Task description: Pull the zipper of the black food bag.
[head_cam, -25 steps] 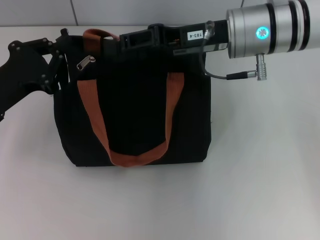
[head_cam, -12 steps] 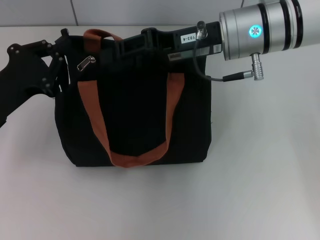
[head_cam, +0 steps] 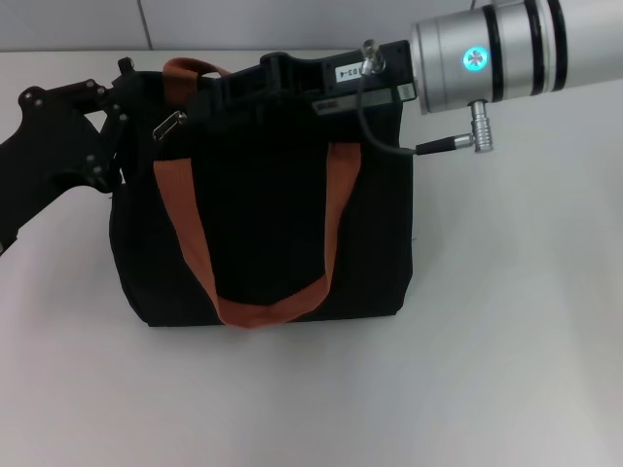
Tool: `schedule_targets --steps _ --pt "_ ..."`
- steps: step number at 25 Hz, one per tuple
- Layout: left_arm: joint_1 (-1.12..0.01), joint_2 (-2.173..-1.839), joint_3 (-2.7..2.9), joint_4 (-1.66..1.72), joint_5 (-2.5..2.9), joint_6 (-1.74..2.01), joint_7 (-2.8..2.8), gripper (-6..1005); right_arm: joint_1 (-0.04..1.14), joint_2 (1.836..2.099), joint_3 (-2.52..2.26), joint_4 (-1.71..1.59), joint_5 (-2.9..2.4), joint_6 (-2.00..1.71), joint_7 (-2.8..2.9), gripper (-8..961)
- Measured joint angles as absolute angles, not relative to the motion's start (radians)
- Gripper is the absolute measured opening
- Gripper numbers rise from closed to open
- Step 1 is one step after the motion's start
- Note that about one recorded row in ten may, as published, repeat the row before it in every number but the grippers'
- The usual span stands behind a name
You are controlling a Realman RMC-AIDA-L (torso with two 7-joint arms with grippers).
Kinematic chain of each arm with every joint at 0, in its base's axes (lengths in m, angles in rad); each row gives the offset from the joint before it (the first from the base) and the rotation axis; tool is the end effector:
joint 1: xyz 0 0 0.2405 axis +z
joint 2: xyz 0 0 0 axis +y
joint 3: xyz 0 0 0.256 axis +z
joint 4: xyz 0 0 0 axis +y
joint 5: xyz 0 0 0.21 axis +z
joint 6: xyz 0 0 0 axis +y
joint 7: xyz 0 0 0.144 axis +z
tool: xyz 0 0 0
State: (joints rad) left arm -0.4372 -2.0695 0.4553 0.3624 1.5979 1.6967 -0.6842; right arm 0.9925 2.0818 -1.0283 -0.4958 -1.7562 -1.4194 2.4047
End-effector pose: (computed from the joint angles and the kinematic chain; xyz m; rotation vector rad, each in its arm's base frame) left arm -0.2791 0.3033 0.0272 -2.1433 -0.1242 -1.0869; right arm 0.0822 0.3946 -0.0557 2.4348 -1.4565 -0.6586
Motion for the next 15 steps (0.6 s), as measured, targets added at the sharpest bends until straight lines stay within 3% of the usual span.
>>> schedule_targets --steps 15 --pt "-0.449 -2.071 0.455 0.31 1.598 1.701 -0.62 31 1.019 2.092 -1.046 -0.438 -1.738 -1.344 2.406 342"
